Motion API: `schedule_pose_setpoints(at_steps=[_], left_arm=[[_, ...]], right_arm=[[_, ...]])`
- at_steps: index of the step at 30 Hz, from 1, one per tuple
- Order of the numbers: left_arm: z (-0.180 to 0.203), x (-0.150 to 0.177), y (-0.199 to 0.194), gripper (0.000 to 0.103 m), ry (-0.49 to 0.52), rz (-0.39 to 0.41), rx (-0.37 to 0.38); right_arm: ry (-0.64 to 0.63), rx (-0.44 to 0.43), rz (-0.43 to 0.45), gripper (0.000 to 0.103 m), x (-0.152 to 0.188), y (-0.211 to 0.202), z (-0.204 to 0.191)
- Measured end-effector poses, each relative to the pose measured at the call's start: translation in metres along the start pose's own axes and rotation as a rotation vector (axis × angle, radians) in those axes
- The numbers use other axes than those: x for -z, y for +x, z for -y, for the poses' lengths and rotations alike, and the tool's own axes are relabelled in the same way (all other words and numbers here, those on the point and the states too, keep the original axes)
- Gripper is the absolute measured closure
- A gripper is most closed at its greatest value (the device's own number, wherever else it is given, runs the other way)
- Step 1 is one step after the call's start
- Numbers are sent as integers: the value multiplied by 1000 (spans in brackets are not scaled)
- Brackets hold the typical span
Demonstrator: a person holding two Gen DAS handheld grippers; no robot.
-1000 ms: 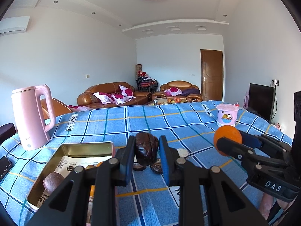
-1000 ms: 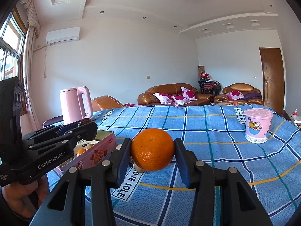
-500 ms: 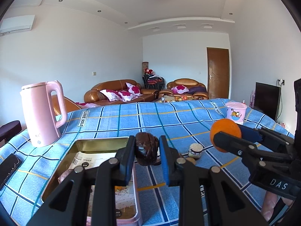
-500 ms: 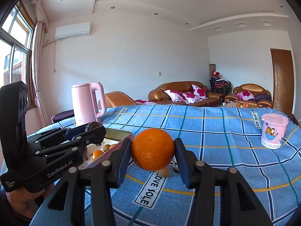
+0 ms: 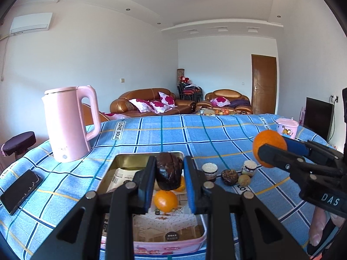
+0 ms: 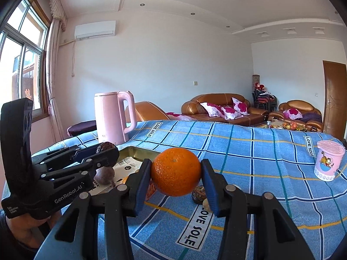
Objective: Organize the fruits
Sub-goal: 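Carry the brown fruit and orange over the tin and lower them inside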
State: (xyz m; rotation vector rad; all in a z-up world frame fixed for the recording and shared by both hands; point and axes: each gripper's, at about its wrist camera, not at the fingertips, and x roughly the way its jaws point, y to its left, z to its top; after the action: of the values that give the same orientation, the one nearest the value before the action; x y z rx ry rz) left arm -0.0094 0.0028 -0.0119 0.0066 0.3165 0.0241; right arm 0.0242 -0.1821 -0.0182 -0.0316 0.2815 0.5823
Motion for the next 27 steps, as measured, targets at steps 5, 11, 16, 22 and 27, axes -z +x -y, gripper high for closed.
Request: schedule_pose_setpoints(at_steps=[5, 11, 16, 22, 27], left_arm=[[-20, 3, 1, 77, -20, -17, -42], [-41, 10, 5, 77, -39, -46, -87], [-51, 14, 8, 77, -48, -67, -109], [-58, 16, 9, 77, -58, -81, -122], [-66, 18, 11, 77, -67, -100, -130]], right_arm=[[-9, -23, -9, 55, 0, 7, -11], [-32, -58, -15, 55, -2, 15, -27], [-51, -86, -21, 55, -5, 22, -39], [-72, -112, -37, 55, -6, 32, -53], [-88, -130, -60, 55, -5, 43, -64]])
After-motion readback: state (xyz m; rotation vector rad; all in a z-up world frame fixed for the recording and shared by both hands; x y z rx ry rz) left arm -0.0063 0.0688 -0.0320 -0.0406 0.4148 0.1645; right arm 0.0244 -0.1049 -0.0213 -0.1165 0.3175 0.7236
